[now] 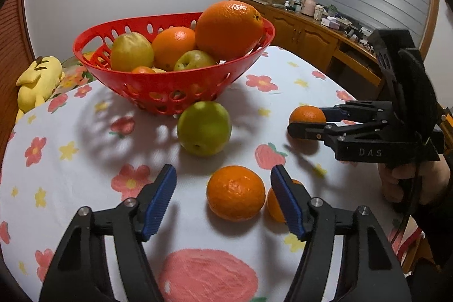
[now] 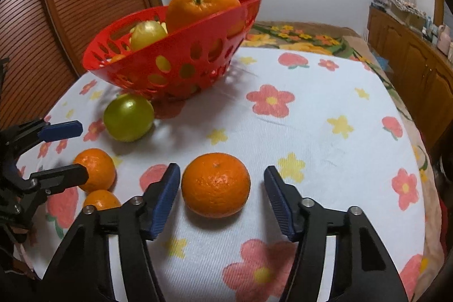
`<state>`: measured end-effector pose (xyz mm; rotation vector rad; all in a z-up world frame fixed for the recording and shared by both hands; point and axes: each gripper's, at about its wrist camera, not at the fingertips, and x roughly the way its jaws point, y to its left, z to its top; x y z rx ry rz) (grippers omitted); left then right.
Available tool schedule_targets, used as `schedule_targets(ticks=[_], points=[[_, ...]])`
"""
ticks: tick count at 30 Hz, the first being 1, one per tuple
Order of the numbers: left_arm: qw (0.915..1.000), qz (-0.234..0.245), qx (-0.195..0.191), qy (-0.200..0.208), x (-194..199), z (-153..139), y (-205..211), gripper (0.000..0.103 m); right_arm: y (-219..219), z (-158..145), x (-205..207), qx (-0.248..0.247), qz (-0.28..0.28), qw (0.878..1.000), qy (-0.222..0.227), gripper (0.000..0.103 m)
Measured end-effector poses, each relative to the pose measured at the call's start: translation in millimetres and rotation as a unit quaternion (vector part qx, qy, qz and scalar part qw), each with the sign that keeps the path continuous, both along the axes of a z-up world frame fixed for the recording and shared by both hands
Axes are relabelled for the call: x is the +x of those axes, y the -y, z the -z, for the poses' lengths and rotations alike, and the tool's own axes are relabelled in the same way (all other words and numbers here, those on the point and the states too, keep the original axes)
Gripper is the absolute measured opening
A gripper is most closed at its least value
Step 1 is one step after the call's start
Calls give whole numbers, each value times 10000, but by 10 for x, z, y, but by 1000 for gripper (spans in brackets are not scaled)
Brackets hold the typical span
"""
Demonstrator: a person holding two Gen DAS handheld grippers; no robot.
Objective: Organize fruits
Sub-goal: 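Withdraw both open tools and bring each to a small tangerine on the cloth, then grasp a tangerine with the left tool while the right tool grasps another tangerine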
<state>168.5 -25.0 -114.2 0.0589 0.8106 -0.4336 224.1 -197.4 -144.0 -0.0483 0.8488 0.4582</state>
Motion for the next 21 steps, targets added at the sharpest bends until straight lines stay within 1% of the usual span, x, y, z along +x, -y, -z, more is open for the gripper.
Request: schedule_targets(ticks=[1, 2, 3, 4, 7, 14, 21], points=[[10000, -8, 3, -13, 6, 7, 1, 64, -3, -4, 4, 40, -29, 10000, -17, 47], [10000, -16, 3, -23, 7, 13, 1, 62, -17, -12, -6, 25, -55, 10000, -11, 47], [10000, 1, -4, -33, 4, 20, 4, 58, -33, -19, -27, -73, -54, 10000, 33, 47], [10000, 14, -1, -39, 9, 30, 2, 56, -47, -27, -58, -171, -60, 9998, 78, 47], [10000, 44, -23, -54, 2, 50, 16, 54, -33, -49, -137, -124, -125, 9998, 106, 47], [9999, 33, -19, -155, 13, 106, 39, 55, 82, -96, -394, -18, -21, 9997, 260, 47], [9997, 34, 56, -256, 8, 171, 49, 55, 95, -91, -583, 66, -1, 9992, 388, 47]])
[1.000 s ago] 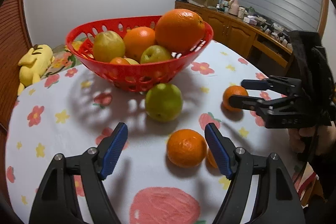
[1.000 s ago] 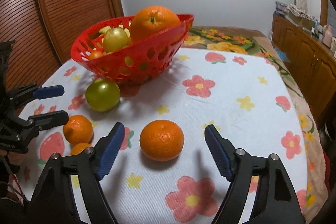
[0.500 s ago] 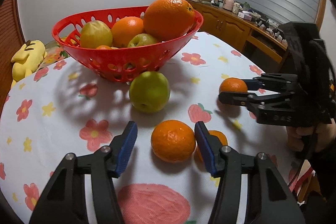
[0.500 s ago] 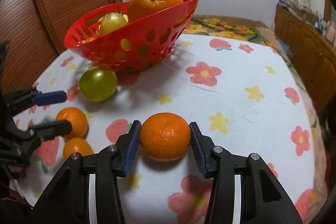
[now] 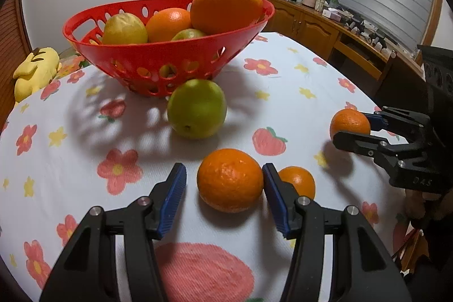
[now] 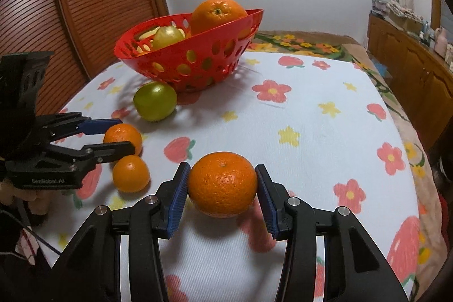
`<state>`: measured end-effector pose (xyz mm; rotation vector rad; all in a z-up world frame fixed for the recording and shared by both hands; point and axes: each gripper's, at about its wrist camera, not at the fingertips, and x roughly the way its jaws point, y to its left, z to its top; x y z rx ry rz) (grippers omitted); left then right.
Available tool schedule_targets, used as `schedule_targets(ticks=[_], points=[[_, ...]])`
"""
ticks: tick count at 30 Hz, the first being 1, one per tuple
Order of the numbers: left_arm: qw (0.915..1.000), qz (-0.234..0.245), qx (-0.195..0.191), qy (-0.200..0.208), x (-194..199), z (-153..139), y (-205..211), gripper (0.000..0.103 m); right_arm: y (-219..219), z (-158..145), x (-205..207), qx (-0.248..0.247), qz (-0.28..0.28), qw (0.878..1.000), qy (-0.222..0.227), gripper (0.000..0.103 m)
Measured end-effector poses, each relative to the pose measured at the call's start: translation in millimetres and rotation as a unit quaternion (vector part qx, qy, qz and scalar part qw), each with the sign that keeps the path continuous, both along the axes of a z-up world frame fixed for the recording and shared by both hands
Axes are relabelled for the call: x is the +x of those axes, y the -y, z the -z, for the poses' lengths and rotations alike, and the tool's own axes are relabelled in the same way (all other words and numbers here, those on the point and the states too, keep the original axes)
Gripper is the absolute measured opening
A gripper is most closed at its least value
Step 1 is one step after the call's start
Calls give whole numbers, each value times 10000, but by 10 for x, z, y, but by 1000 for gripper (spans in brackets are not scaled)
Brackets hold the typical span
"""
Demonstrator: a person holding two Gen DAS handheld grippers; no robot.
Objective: Organize fruits
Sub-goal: 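Grasp a tangerine with the left tool while the right tool grasps another tangerine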
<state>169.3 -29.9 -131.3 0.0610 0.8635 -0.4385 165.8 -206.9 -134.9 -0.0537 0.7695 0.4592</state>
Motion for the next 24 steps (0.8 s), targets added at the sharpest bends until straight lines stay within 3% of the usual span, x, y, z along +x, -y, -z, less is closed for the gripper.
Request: schedule_targets(ticks=[6, 10, 24], points=[[10000, -15, -42, -10, -1, 9, -15, 53, 7, 56, -33, 38, 13, 10000, -34, 47], [9999, 50, -89, 5, -16, 4, 3, 44, 24, 58, -37, 85, 8, 10000, -44, 47], [9999, -82, -121, 76, -69, -63, -88, 43, 44, 94, -18, 109, 45, 9998, -146, 47]])
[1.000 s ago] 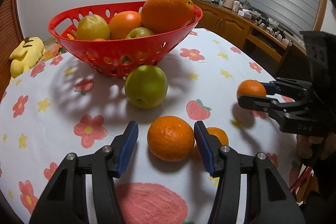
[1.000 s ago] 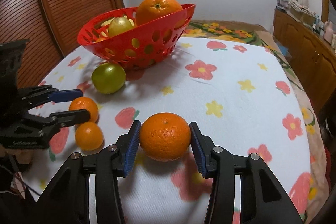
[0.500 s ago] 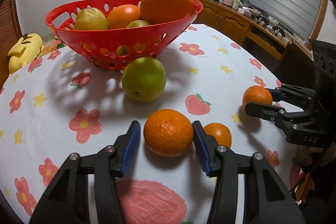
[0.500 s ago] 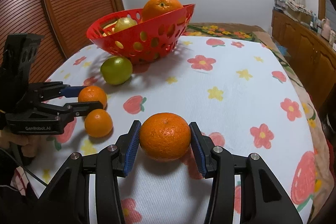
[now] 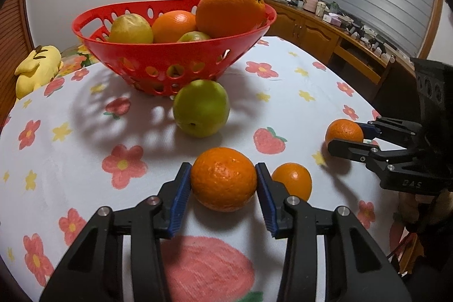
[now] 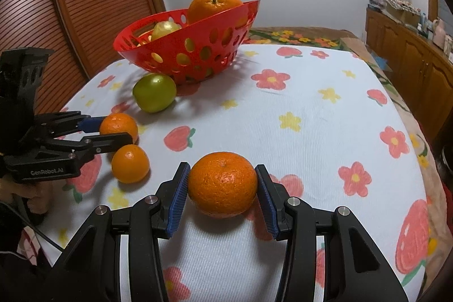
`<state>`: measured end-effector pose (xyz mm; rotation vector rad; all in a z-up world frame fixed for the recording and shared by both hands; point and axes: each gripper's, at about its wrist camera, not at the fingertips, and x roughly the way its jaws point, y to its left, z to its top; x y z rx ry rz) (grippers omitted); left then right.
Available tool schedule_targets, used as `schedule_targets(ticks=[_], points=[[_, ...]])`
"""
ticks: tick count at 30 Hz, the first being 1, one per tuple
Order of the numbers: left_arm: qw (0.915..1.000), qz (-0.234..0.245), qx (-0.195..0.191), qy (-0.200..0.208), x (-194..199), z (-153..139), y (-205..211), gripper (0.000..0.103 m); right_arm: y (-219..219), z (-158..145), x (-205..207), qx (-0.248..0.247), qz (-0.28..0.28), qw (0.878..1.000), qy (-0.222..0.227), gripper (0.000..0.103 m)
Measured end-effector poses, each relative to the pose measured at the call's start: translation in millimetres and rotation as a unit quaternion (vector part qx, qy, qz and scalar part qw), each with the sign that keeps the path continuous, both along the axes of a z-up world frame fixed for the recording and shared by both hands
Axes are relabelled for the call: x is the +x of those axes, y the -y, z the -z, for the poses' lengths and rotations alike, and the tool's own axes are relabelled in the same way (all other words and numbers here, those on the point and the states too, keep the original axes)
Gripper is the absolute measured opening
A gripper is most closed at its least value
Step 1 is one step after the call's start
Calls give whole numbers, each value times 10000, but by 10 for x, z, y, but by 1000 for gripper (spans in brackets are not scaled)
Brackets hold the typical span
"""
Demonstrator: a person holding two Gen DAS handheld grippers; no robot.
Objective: Organize fruits
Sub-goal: 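Grasp a tangerine with the left tool while the right tool grasps another tangerine, then lift the tangerine with the left tool while the right tool carries its tangerine toward the basket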
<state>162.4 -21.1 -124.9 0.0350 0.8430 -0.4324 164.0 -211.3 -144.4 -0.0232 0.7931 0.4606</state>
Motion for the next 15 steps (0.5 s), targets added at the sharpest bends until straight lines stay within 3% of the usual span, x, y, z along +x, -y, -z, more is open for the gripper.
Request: schedule_targets(ticks=[15], points=[[9990, -278, -148, 312, -30, -244, -197, 43, -21, 15, -1, -51, -46, 10000, 7, 47]])
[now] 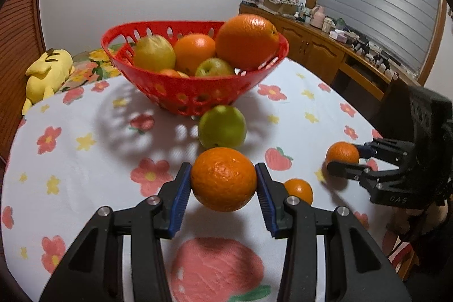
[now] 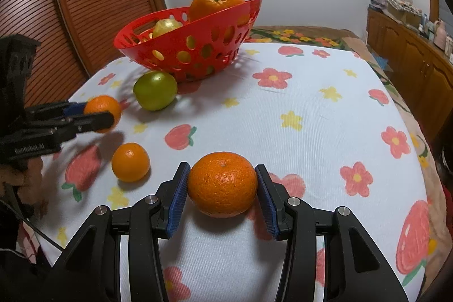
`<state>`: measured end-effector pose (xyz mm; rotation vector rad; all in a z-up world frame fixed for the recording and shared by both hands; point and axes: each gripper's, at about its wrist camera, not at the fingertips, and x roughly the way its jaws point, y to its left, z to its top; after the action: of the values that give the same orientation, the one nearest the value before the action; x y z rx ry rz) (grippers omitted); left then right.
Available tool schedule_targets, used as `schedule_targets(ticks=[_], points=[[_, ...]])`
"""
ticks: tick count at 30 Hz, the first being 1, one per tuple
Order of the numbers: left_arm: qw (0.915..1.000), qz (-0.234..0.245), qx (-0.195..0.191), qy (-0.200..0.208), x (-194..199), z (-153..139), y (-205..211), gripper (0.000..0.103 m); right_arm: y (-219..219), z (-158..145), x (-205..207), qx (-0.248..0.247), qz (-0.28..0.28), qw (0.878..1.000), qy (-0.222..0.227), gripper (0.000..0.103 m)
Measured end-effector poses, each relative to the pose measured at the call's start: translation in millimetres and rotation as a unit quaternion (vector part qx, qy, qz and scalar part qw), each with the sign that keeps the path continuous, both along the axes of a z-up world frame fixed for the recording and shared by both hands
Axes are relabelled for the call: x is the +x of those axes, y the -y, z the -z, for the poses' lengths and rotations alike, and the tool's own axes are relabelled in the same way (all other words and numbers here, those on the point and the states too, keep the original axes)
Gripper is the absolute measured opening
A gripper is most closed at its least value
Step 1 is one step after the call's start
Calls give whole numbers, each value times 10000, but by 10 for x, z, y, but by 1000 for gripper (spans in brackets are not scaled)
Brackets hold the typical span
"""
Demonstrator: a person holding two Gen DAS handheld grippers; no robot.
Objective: Organize fruits
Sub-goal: 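Lift the tangerine with the left tool while the right tool carries its tangerine toward the basket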
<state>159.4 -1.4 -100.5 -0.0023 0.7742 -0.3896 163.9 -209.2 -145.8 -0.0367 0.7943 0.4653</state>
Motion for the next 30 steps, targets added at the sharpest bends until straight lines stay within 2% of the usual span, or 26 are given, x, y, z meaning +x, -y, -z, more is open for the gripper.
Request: schedule_targets(ticks=[12, 22, 30], points=[[9990, -172, -58, 417, 41, -348, -132, 43, -29, -71, 6, 2, -97, 9999, 90, 47], [9978, -187, 9, 637, 215, -558, -128, 43, -152, -546, 94, -34, -252, 9980, 586, 47], [9973, -186, 1, 714, 290, -630, -166, 43, -300, -763, 230, -26, -376, 9961, 795, 47]])
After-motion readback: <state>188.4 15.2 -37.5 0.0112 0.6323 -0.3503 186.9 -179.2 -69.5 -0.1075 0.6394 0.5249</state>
